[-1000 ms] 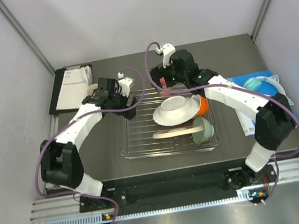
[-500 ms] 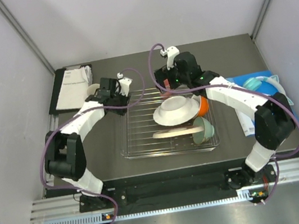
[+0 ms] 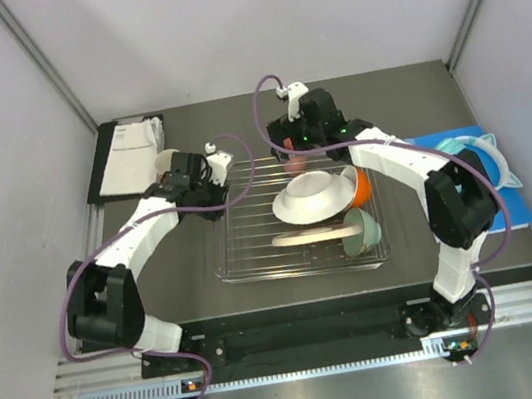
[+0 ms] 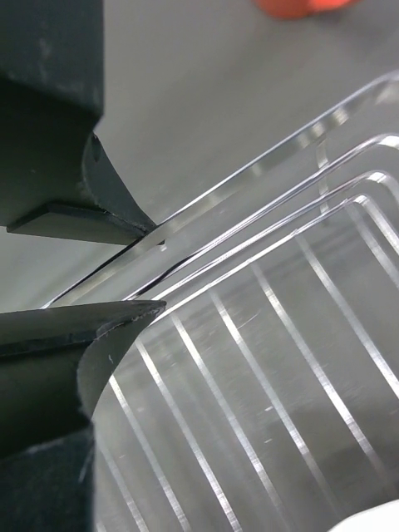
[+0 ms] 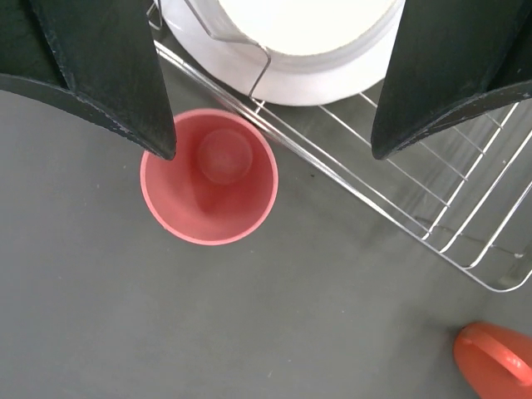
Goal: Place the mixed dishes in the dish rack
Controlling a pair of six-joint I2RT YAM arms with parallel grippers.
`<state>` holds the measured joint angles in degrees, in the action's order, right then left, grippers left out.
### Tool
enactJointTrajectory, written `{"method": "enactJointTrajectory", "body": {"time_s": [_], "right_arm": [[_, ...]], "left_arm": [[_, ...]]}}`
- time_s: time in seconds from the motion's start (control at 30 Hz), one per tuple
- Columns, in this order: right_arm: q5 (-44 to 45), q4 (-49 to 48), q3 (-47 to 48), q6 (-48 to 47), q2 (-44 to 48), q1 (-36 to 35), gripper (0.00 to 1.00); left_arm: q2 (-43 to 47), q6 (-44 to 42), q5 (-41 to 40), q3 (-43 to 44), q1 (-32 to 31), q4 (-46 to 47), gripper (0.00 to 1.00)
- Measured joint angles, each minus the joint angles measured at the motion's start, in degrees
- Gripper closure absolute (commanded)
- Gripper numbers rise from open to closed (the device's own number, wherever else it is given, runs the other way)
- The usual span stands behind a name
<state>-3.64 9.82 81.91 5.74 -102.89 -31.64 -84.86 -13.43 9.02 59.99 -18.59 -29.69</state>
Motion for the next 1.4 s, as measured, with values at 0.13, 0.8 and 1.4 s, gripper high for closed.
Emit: {"method": "enactJointTrajectory", "body": {"time_s": [0.13,0.8,1.4], "right_arm": [[-0.7,0.3,2.3,0.2,-2.3,0.0,0.01],[-2.5,2.2,8.6,1.4,-9.3,0.0,0.0],[-3.4,2.8,9.4,2.1,-11.7,0.5,0.0]], "left_arm": [[1.3,0.0,1.4,-0.8,0.0,-2.5,0.63],[9.4,2.6,5.5,-2.6,-0.7,-16.4,1.0],[9.7,0.0,6.1,1.4,-1.3,-27.4,0.4]]}}
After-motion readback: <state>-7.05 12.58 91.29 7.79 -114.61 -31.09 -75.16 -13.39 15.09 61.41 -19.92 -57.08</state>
